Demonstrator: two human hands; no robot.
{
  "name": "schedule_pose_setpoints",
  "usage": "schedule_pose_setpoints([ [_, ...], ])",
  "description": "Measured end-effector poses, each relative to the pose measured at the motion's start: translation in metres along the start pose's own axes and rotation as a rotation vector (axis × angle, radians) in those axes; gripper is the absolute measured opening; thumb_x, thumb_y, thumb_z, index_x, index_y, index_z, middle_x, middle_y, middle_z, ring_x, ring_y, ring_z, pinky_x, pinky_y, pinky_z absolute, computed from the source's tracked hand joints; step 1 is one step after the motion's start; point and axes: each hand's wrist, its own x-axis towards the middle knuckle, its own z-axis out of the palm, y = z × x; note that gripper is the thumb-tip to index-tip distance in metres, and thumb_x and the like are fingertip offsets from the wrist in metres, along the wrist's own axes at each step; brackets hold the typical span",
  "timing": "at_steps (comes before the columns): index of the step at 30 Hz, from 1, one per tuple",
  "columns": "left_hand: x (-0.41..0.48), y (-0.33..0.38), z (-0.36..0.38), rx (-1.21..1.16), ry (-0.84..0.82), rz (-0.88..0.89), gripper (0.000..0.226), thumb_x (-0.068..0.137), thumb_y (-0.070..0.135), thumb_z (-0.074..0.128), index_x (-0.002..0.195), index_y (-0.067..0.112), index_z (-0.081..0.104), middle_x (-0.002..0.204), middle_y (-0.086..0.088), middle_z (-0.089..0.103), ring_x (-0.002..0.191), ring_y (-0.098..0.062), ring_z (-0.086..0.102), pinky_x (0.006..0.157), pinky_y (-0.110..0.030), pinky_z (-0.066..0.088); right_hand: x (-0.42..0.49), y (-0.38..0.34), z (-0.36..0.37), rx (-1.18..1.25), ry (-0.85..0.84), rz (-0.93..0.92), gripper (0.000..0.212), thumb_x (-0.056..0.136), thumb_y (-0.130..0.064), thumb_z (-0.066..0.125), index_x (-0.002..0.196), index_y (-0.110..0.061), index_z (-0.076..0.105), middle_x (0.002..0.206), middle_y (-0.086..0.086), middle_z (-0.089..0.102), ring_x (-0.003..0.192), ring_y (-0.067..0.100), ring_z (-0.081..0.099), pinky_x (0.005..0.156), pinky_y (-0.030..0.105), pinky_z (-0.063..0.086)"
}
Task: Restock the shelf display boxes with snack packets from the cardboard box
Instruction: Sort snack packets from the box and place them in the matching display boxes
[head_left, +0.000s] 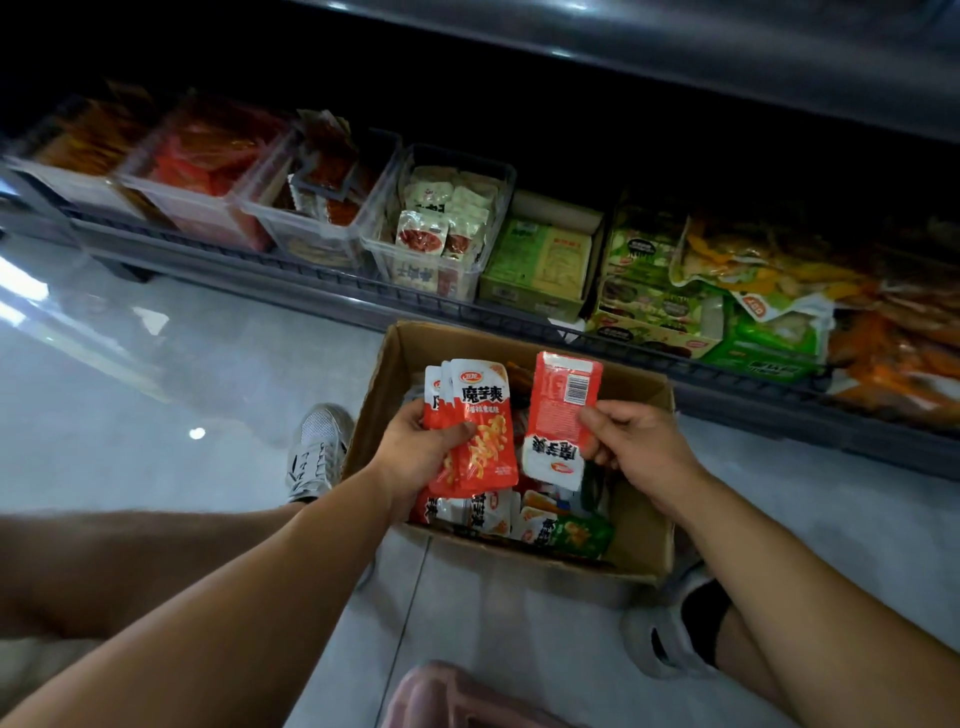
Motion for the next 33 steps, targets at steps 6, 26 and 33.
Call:
schedule_pose_setpoints([
  [6, -0.002, 0.004, 0.004, -0.053, -0.083, -0.049, 0.043, 0.090, 0.012, 0.077, 0.129, 0.014, 0.060, 0.112, -0.013, 0.077, 0.097, -0.034, 0.077, 0.087, -0.053, 0.061, -0.001, -0.010, -0.007, 0.314, -0.056, 0.108, 0.028, 0.105, -0.018, 0.045, 0.119, -0.011, 0.069, 0.111, 0.008, 0.075, 0.093, 0.030, 0.074, 0.073, 0.034, 0.054],
  [26, -0.071, 0.117, 0.071, -0.038, -0.228, 0.281, 0.027, 0.104, 0.038, 0.055, 0.128, 0.026, 0.060, 0.116, -0.011, 0.076, 0.106, -0.032, 0.074, 0.098, -0.058, 0.056, -0.032, -0.137, -0.009, 0.222, -0.117, -0.055, 0.023, 0.097, -0.029, 0.064, 0.118, -0.018, 0.065, 0.101, 0.002, 0.078, 0.092, 0.017, 0.075, 0.088, 0.040, 0.059],
  [33, -0.116, 0.217, 0.094, 0.129, -0.136, 0.657, 0.032, 0.085, 0.058, 0.063, 0.115, 0.046, 0.058, 0.132, -0.006, 0.064, 0.119, -0.025, 0.066, 0.106, -0.052, 0.051, -0.043, -0.243, -0.040, 0.243, 0.019, -0.353, 0.019, 0.092, -0.013, 0.070, 0.111, -0.013, 0.066, 0.094, 0.006, 0.078, 0.086, 0.025, 0.076, 0.082, 0.046, 0.061],
])
